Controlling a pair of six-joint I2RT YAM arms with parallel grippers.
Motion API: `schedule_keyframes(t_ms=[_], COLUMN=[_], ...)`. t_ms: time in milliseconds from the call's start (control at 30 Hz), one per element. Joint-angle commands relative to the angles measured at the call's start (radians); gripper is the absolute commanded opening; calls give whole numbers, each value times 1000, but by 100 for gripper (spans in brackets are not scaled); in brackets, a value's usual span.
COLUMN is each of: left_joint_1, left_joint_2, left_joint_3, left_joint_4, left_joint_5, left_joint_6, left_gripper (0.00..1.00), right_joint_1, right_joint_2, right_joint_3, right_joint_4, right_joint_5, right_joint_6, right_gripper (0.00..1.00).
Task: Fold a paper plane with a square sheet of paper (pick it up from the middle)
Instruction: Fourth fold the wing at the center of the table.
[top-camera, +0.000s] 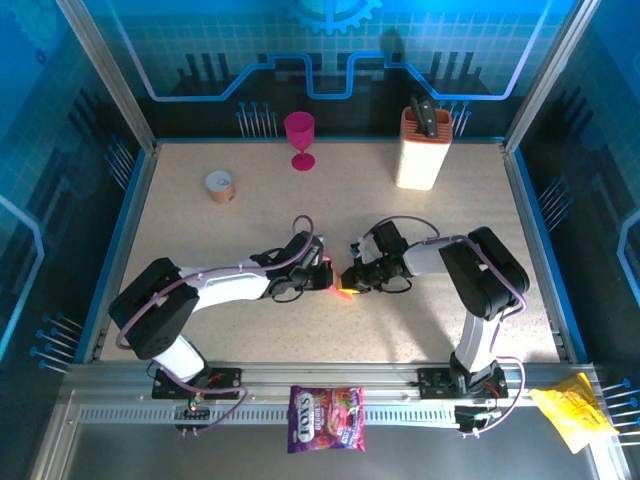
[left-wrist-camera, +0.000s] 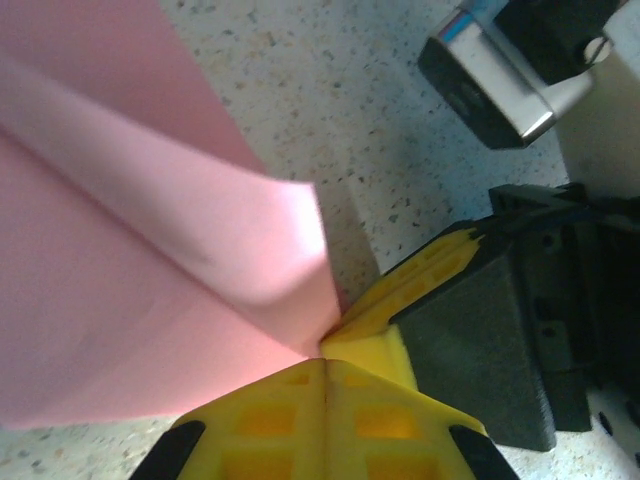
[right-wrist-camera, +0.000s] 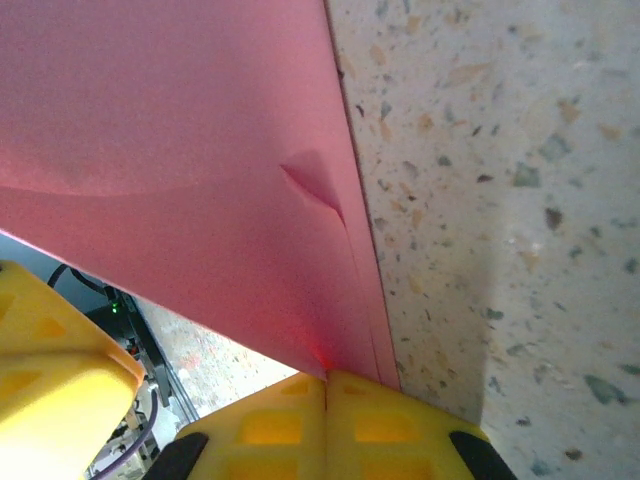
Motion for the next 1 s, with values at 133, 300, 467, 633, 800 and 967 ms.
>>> schedule_keyframes(t_ms=[133,300,467,633,800,967], left_joint_1=[-5,-1,16,40,64,81], left_joint_2=[72,103,126,149,169,184], left_joint_3=[56,64,71,87,92,98], left_joint_4=[40,55,70,67,69,72], left_joint_5=[9,-16,-27,-29,-36,-40], left_joint_6=[52,69,83,97,107,118], left_gripper=[0,0,0,0,0,0], right_joint_1=[7,6,6,6,2,7], right_joint_2=[76,77,79,80,85,88], right_joint_3=[-34,-36,-35,-34,-34,-34], right_joint_4=[-26,-26,-28,-30,-28,-26], right_joint_5=[70,69,69,71,71,69], right_joint_6=[11,11,10,9,10,12], right_gripper=[0,0,0,0,0,0])
